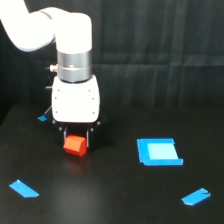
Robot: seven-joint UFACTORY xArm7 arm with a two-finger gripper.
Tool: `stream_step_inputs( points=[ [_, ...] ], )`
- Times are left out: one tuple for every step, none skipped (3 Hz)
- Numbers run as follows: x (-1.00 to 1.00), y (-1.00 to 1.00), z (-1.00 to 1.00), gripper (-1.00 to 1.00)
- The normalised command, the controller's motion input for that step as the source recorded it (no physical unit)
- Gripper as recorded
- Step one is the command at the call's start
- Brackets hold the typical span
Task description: Pick up the red object from the table
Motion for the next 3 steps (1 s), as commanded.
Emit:
stream_step_inputs(
  points=[
    [0.17, -0.06, 0.01, -0.98],
    [0.06, -0.13, 0.93, -1.00],
    [0.13, 0.01, 0.96, -1.00]
  ],
)
